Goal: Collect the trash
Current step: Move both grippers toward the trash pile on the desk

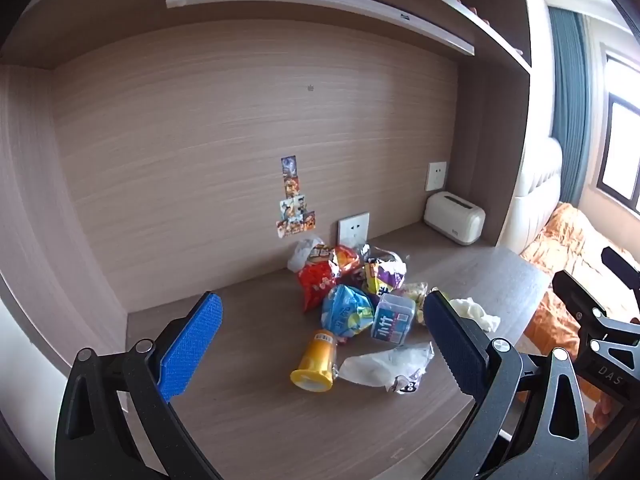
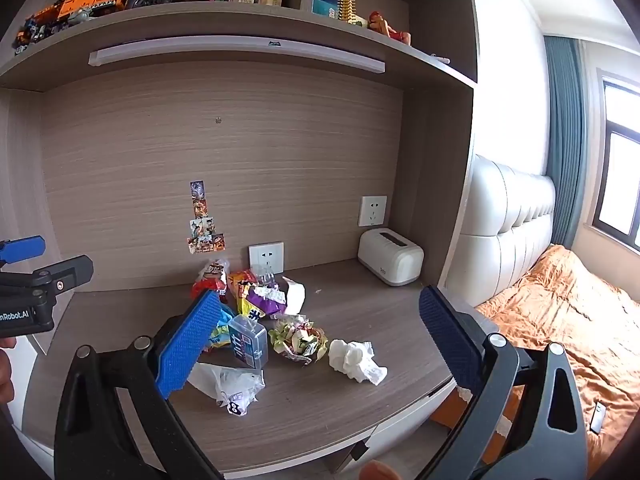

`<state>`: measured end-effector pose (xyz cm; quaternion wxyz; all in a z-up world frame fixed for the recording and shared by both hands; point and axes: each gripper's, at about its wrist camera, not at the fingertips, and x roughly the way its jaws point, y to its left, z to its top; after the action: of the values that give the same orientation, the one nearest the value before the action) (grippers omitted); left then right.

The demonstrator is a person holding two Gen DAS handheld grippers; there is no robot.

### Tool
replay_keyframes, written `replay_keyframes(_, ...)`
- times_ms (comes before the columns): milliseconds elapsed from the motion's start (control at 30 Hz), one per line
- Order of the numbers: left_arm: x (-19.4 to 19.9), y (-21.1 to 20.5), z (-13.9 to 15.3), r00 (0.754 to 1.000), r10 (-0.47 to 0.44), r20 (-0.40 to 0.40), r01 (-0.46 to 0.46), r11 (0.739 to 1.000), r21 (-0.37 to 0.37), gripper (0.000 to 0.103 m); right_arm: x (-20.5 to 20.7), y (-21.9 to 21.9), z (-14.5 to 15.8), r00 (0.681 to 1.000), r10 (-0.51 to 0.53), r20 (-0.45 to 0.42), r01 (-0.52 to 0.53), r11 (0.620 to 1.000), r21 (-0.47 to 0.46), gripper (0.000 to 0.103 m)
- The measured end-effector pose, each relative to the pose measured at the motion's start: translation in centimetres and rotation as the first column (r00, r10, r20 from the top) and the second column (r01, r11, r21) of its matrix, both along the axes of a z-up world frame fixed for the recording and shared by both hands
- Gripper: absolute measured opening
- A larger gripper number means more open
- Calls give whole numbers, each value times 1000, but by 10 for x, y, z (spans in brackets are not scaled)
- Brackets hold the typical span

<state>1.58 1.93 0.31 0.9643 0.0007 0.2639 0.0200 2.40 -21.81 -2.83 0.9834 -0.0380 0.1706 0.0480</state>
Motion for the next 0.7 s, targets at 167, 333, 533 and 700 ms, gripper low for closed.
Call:
replay_keyframes(167,0,5,-4,1000,-1,2,1,1000,-14,98,-1,3,3,1000,4,8,-4,1000,1,99)
replay_keyframes(333,-1,4,-5,1000,-15,3,15,1000,0,98,0,7,4,1000,7,13,-7,1000,-10,99)
replay_keyframes(533,-3,3,-6,1000,-12,7,12,1000,8,98,-2,11,4,1000,4,16,-4,1000,-18,99)
replay_keyframes(700,-5,4,-7,1000,-24,4,24,1000,-3,98,-2,11,4,1000,5,11,-5,1000,-17,99)
